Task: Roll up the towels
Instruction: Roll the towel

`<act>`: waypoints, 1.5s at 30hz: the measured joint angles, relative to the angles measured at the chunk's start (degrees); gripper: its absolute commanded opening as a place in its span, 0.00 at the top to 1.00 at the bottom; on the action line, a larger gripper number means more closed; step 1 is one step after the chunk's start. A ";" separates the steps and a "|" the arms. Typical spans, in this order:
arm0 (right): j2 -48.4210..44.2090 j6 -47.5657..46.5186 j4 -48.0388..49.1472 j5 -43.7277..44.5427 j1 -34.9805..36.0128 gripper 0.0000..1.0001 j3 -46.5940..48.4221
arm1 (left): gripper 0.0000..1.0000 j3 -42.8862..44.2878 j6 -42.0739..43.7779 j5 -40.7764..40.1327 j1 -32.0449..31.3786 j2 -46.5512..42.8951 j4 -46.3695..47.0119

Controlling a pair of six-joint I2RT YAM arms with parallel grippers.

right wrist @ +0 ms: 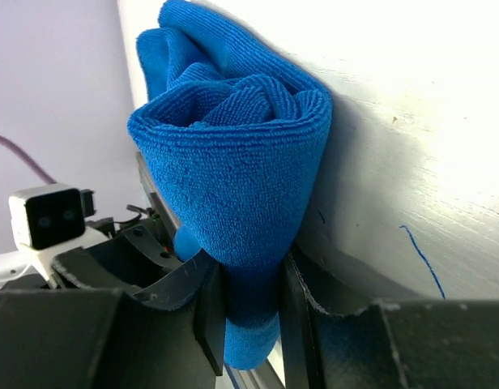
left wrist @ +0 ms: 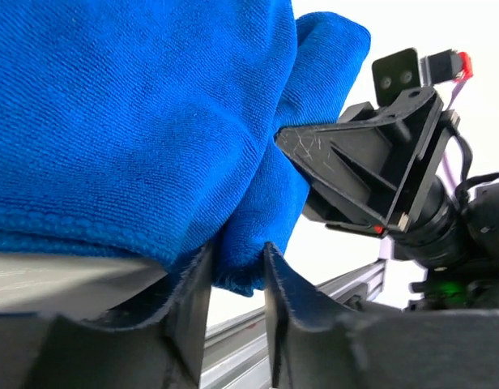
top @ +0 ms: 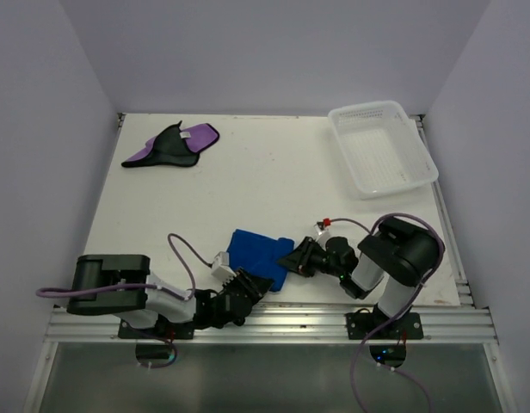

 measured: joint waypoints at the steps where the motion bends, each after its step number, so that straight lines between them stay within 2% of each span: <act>1: -1.70 -0.50 -2.75 0.15 0.13 1.00 0.46 | 0.59 0.00 0.46 -0.09 -0.07 -1.27 -1.55; 6: -13.84 -4.87 -26.34 1.88 0.68 1.00 5.64 | 0.56 -0.04 2.93 -0.52 -0.92 -7.61 -11.56; 11: -23.47 -10.62 -52.02 9.01 0.48 1.00 13.35 | 0.56 -0.04 4.00 -2.40 -3.34 -14.01 -22.18; 20: -25.14 -17.51 -79.87 16.00 0.39 1.00 25.64 | 0.56 -0.04 7.10 -4.83 -4.94 -19.85 -30.64; 24: -22.91 -20.37 -90.53 18.80 0.39 1.00 31.74 | 0.56 -0.04 11.28 -5.70 -5.14 -20.24 -30.01; 30: -17.14 -24.90 -103.78 22.32 0.39 1.00 41.27 | 0.54 -0.22 19.54 -7.06 -5.16 -20.61 -23.91; 39: -5.60 -29.11 -117.77 25.59 0.42 1.00 54.77 | 0.53 -0.24 31.19 -9.20 -5.16 -21.11 -12.46; 45: -1.70 -27.87 -125.81 30.47 0.46 1.00 60.76 | 0.51 -0.13 38.16 -10.14 -5.14 -14.88 -2.14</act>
